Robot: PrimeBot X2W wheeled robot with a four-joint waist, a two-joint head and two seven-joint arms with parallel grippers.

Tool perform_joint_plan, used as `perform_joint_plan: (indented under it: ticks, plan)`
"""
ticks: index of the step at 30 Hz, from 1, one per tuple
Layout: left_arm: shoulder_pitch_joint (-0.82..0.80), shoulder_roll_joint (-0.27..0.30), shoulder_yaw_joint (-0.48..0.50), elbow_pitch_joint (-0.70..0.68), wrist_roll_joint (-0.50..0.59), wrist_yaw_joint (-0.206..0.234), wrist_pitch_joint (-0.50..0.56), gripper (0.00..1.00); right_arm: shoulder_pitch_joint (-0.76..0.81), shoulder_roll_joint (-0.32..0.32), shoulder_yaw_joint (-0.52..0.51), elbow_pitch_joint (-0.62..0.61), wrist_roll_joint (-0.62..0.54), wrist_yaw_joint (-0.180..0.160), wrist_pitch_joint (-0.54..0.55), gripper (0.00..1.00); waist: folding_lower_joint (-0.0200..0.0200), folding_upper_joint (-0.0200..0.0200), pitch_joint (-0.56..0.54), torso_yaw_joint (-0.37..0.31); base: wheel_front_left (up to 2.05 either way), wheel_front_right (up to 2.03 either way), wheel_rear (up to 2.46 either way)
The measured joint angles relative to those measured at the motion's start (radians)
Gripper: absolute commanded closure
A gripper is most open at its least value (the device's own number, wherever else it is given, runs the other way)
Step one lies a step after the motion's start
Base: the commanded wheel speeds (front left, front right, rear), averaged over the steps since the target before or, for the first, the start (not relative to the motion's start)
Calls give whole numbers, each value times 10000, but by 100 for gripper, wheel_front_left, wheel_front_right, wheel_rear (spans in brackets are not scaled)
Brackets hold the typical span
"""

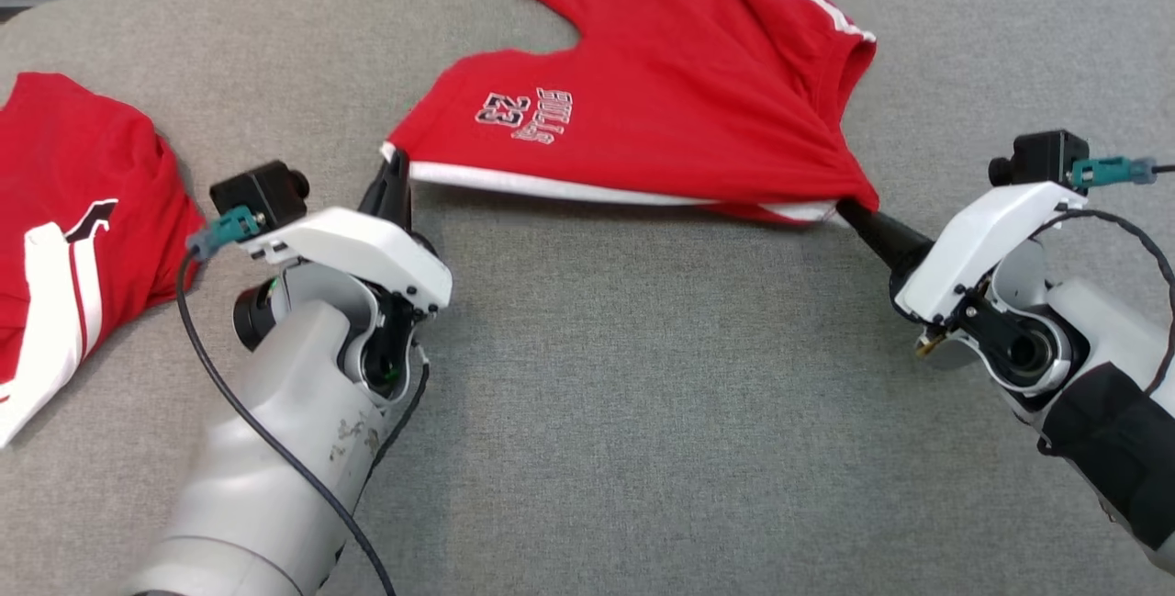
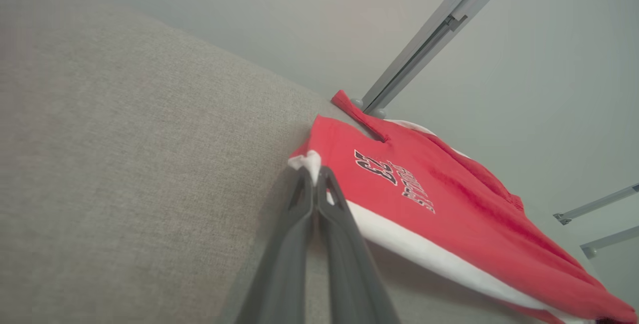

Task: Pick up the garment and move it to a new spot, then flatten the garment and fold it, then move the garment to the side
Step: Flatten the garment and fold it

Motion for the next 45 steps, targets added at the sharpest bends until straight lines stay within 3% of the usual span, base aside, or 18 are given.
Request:
perform_joint_plan:
  ticks: [20, 32, 45]
  plan:
    - [2025, -4, 94, -290, 236, -79, 0, 100, 2114, -201, -119, -625, 777, 0, 1198, 100, 0, 0, -1644, 86, 0, 0, 0]
    - [3621, 0, 832, -894, 407, -36, 0, 100, 3609, -422, -257, -1498, 903, 0, 1381, 100, 0, 0, -2700, -33, 0, 0, 0]
    - [5074, -6, 1578, -1595, 876, -35, 0, 100, 4846, -924, -121, -2686, 481, 0, 1367, 100, 0, 0, -3151, -49, 0, 0, 0]
